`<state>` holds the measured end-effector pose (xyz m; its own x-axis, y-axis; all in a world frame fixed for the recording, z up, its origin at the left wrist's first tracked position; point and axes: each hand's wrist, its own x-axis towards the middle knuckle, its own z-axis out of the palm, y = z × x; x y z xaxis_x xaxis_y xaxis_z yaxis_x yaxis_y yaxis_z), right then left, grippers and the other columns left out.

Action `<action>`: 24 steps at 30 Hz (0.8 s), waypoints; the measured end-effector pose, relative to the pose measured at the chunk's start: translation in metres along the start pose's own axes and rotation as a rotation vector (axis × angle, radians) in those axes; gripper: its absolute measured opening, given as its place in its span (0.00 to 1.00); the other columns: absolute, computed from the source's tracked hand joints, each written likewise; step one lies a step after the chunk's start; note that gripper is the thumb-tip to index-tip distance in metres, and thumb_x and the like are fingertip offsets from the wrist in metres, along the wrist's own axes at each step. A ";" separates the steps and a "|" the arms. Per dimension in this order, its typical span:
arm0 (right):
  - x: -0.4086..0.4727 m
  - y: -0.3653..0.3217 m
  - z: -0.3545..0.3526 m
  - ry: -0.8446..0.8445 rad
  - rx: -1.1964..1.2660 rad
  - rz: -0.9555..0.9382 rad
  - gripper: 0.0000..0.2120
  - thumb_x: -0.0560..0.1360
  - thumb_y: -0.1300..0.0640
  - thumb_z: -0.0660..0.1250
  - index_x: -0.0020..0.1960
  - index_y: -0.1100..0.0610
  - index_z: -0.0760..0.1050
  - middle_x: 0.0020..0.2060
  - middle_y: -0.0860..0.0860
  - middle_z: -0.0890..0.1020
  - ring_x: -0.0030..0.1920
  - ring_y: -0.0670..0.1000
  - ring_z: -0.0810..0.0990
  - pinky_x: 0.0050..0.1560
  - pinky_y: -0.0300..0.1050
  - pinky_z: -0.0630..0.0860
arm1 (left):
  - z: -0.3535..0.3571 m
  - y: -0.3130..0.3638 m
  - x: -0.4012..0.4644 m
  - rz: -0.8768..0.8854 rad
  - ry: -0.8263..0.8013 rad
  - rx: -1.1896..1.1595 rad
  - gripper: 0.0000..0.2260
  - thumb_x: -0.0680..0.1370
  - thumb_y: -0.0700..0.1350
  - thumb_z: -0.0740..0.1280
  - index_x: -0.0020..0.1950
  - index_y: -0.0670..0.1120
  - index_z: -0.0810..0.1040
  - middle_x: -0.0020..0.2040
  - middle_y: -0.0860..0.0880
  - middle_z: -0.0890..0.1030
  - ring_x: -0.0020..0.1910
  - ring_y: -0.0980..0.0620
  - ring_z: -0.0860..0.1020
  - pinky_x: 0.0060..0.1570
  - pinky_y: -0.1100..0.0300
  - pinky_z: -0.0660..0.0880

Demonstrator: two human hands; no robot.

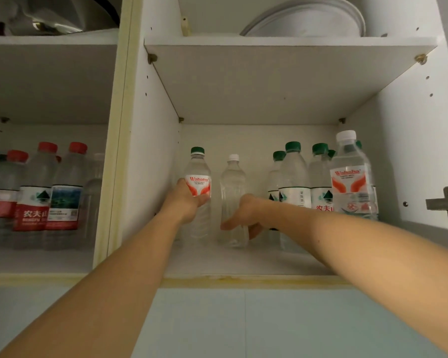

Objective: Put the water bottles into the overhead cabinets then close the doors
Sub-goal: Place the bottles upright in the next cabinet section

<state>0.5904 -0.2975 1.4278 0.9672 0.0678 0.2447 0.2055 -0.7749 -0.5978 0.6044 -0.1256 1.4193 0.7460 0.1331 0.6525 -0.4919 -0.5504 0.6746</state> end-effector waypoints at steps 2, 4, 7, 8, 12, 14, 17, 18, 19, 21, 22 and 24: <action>0.010 -0.002 0.001 -0.038 0.009 0.001 0.37 0.70 0.54 0.80 0.73 0.58 0.67 0.64 0.60 0.77 0.57 0.61 0.82 0.52 0.56 0.84 | 0.001 -0.002 0.000 0.002 0.000 0.007 0.21 0.78 0.47 0.73 0.70 0.45 0.74 0.63 0.44 0.80 0.61 0.43 0.79 0.65 0.46 0.74; 0.017 -0.002 0.001 -0.063 0.024 -0.001 0.37 0.69 0.55 0.81 0.72 0.58 0.68 0.64 0.60 0.77 0.56 0.61 0.82 0.52 0.56 0.84 | 0.002 -0.003 0.000 0.004 -0.008 0.007 0.21 0.78 0.47 0.72 0.70 0.45 0.73 0.63 0.44 0.80 0.61 0.43 0.79 0.65 0.45 0.74; 0.026 0.003 0.005 -0.061 0.050 -0.018 0.34 0.68 0.53 0.82 0.68 0.58 0.71 0.58 0.58 0.80 0.52 0.60 0.83 0.48 0.56 0.85 | 0.001 -0.005 -0.001 -0.004 -0.009 0.024 0.21 0.79 0.49 0.71 0.70 0.45 0.72 0.62 0.44 0.80 0.60 0.44 0.79 0.64 0.45 0.75; 0.028 0.005 0.006 -0.053 0.055 -0.033 0.34 0.67 0.51 0.82 0.67 0.58 0.72 0.57 0.58 0.80 0.51 0.59 0.84 0.48 0.56 0.85 | 0.001 -0.005 -0.002 0.002 -0.010 0.048 0.22 0.79 0.51 0.70 0.71 0.46 0.71 0.63 0.44 0.80 0.59 0.44 0.79 0.64 0.45 0.75; 0.032 0.010 0.007 -0.061 0.082 -0.064 0.33 0.69 0.45 0.79 0.66 0.58 0.71 0.55 0.58 0.79 0.50 0.59 0.84 0.48 0.56 0.85 | 0.002 -0.005 -0.007 0.024 0.058 0.198 0.30 0.80 0.55 0.68 0.76 0.47 0.61 0.67 0.44 0.75 0.61 0.43 0.77 0.61 0.50 0.75; 0.032 0.010 0.005 -0.057 0.120 -0.072 0.30 0.72 0.44 0.77 0.66 0.58 0.71 0.55 0.59 0.79 0.50 0.60 0.84 0.49 0.57 0.85 | 0.002 -0.002 -0.010 0.081 0.126 0.306 0.36 0.79 0.54 0.69 0.80 0.51 0.50 0.68 0.43 0.72 0.61 0.42 0.76 0.60 0.47 0.75; 0.031 0.007 0.000 -0.052 0.148 -0.096 0.28 0.74 0.50 0.77 0.68 0.59 0.71 0.58 0.60 0.79 0.53 0.61 0.82 0.53 0.59 0.84 | -0.001 0.009 -0.011 0.209 0.152 0.481 0.44 0.77 0.52 0.72 0.79 0.62 0.41 0.69 0.43 0.66 0.60 0.42 0.76 0.59 0.49 0.77; 0.031 0.007 -0.002 -0.059 0.144 -0.101 0.27 0.74 0.54 0.77 0.68 0.59 0.70 0.59 0.61 0.78 0.54 0.62 0.82 0.54 0.59 0.83 | -0.003 0.014 -0.008 0.220 0.125 0.513 0.46 0.76 0.51 0.73 0.79 0.64 0.41 0.69 0.43 0.65 0.59 0.42 0.76 0.60 0.50 0.76; 0.032 0.008 -0.004 -0.070 0.138 -0.106 0.27 0.74 0.57 0.77 0.68 0.60 0.70 0.60 0.62 0.78 0.55 0.62 0.82 0.54 0.60 0.83 | -0.006 0.020 -0.004 0.210 0.079 0.533 0.47 0.76 0.49 0.74 0.80 0.65 0.42 0.69 0.42 0.65 0.59 0.42 0.76 0.60 0.51 0.76; 0.033 0.009 -0.007 -0.090 0.120 -0.118 0.25 0.75 0.63 0.75 0.67 0.63 0.69 0.58 0.63 0.77 0.55 0.63 0.81 0.55 0.62 0.82 | -0.013 0.030 0.006 0.167 -0.036 0.571 0.47 0.75 0.47 0.76 0.81 0.63 0.46 0.69 0.41 0.69 0.58 0.42 0.76 0.61 0.50 0.75; 0.033 0.009 -0.008 -0.093 0.108 -0.126 0.23 0.75 0.63 0.75 0.66 0.64 0.69 0.55 0.62 0.77 0.55 0.63 0.81 0.55 0.62 0.82 | -0.016 0.033 0.010 0.152 -0.084 0.595 0.46 0.75 0.46 0.76 0.81 0.62 0.48 0.69 0.41 0.70 0.58 0.42 0.77 0.60 0.50 0.75; 0.033 0.009 -0.009 -0.090 0.084 -0.145 0.21 0.76 0.63 0.75 0.64 0.65 0.70 0.52 0.62 0.77 0.55 0.64 0.82 0.55 0.62 0.82 | -0.019 0.036 0.015 0.144 -0.127 0.612 0.45 0.75 0.45 0.76 0.82 0.60 0.51 0.72 0.42 0.71 0.61 0.40 0.77 0.56 0.53 0.76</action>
<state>0.6228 -0.3079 1.4375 0.9351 0.2340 0.2660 0.3521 -0.6982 -0.6234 0.5891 -0.1278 1.4603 0.7572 -0.0552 0.6508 -0.2739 -0.9314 0.2396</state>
